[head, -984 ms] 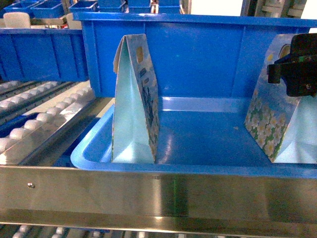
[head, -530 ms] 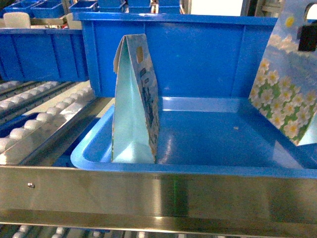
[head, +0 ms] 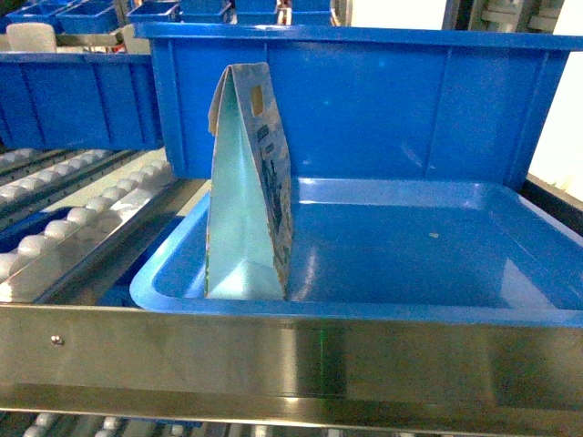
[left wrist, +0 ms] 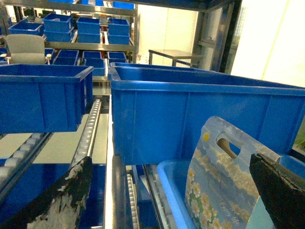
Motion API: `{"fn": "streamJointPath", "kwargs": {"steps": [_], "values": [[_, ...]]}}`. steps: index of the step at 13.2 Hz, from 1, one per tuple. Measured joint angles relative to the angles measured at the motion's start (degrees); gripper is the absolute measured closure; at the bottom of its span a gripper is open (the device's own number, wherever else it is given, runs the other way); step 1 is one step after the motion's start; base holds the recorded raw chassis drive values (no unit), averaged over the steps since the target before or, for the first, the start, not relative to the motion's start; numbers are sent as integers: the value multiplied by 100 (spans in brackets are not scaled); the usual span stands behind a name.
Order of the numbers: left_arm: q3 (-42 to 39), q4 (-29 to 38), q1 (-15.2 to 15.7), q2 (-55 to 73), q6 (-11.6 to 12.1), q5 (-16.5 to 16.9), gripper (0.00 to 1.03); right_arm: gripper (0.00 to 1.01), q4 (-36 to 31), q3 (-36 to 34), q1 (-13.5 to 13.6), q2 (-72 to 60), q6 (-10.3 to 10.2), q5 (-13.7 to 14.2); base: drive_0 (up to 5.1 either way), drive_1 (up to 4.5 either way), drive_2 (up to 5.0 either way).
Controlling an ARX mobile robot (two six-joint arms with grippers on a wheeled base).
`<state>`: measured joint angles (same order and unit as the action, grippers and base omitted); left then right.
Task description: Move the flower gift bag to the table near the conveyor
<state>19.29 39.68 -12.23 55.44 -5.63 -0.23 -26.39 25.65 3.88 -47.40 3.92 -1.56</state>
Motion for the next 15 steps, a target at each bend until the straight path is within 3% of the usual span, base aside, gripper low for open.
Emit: {"fn": "streamJointPath", "kwargs": {"steps": [4,6,11,15], "values": [[0,0,0,0,0,0,5,99,199,-562,-363,901,2,-79,0,0,0],[0,-2,0,0,0,0,5,99,151,-638,-391,1008,0,208,0,0,0],[181,337,-50,424,-17,-129,5,99,149,-640,-391,1003,0,227,0,0,0],[1351,452,-798,1768,13,-667,5,99,151,-640,-391,1003,0,227,0,0,0]]}}
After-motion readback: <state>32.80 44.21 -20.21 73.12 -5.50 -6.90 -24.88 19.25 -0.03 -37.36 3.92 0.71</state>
